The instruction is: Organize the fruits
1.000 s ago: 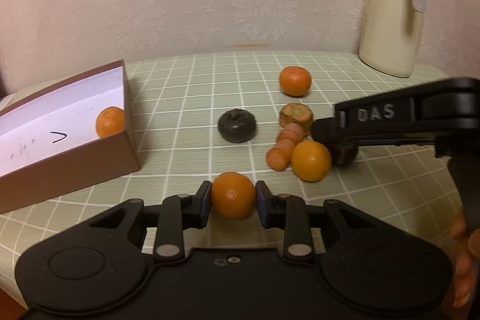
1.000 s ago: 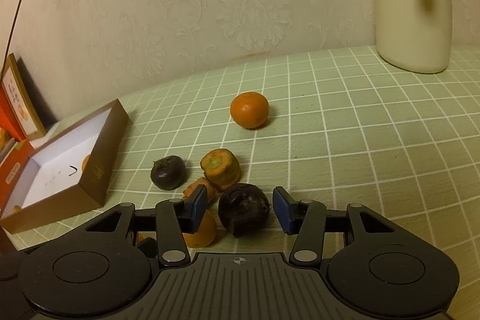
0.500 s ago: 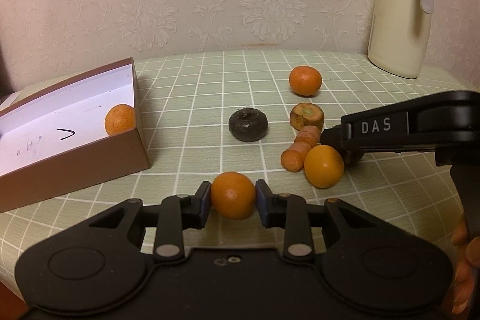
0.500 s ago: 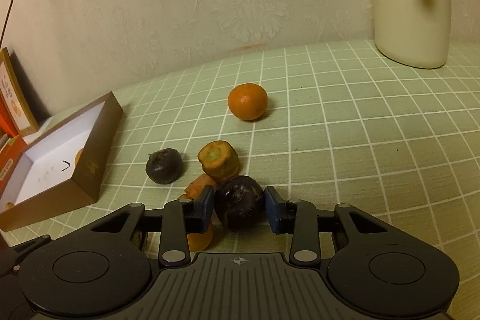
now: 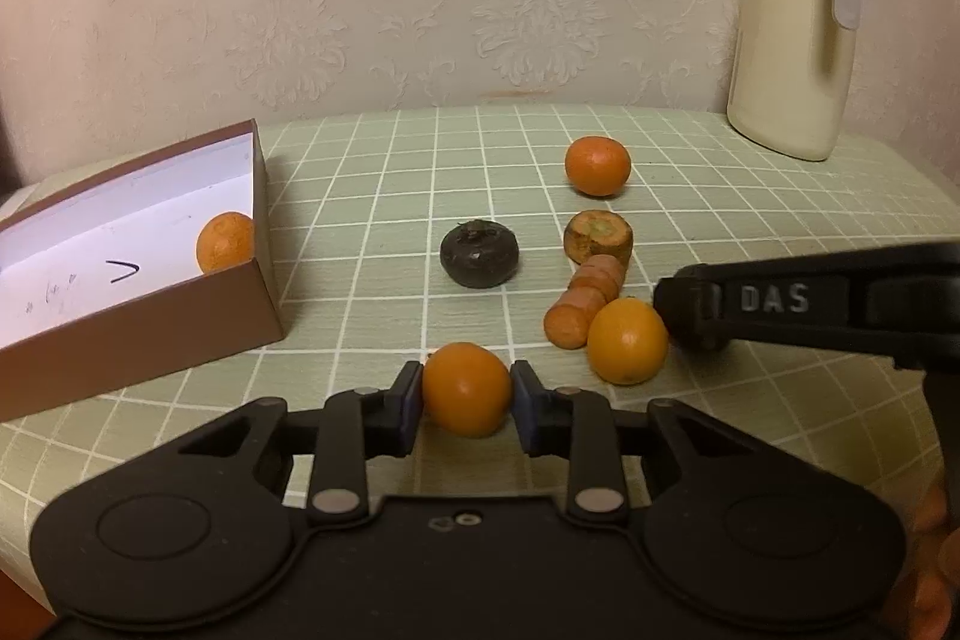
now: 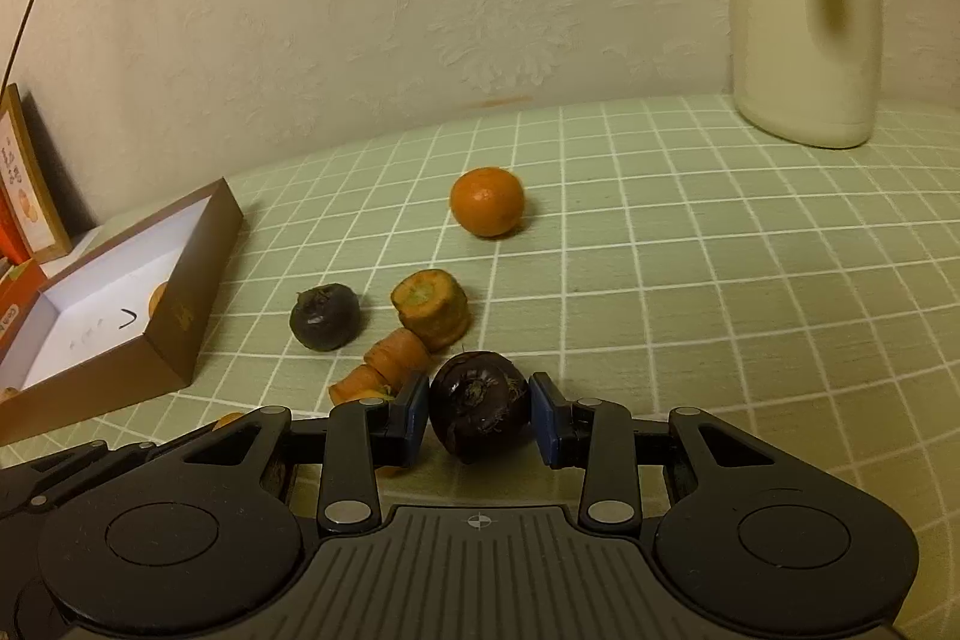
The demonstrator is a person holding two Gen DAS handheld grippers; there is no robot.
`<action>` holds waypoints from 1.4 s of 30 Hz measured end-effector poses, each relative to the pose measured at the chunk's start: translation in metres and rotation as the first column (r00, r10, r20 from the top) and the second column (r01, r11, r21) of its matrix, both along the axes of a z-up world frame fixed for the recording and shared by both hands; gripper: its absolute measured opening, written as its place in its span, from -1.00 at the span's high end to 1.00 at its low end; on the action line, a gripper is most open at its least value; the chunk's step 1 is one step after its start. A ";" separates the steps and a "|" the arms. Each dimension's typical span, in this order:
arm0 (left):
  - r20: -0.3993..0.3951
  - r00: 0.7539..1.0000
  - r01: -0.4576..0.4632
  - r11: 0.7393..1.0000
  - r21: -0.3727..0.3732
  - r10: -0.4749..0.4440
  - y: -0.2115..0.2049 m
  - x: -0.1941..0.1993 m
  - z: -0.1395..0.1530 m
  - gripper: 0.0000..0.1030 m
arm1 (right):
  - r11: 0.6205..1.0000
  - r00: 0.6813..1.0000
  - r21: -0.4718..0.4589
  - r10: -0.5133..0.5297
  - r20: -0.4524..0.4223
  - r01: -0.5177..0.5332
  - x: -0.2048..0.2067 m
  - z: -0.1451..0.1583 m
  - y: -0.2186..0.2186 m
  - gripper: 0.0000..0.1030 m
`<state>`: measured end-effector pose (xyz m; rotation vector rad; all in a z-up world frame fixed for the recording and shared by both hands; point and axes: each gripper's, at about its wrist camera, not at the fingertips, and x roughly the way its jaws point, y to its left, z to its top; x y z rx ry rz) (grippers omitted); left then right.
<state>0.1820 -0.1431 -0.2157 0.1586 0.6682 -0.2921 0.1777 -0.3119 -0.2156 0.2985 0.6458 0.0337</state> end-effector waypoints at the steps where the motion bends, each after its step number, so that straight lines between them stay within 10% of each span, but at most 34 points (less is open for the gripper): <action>1: -0.004 1.000 0.001 1.000 -0.004 -0.001 0.001 0.000 0.000 0.59 | 1.000 1.000 -0.003 -0.002 0.003 0.002 -0.002 0.001 -0.001 0.29; 21: 0.248 0.969 0.033 0.997 -0.076 -0.013 0.050 -0.054 0.085 0.60 | 0.996 0.954 -0.084 0.030 0.297 -0.005 -0.082 0.088 0.023 0.29; 42: 0.364 0.889 -0.244 0.960 -0.138 0.279 0.180 -0.098 0.154 0.60 | 0.968 0.837 -0.184 0.242 0.491 -0.171 -0.137 0.146 0.098 0.29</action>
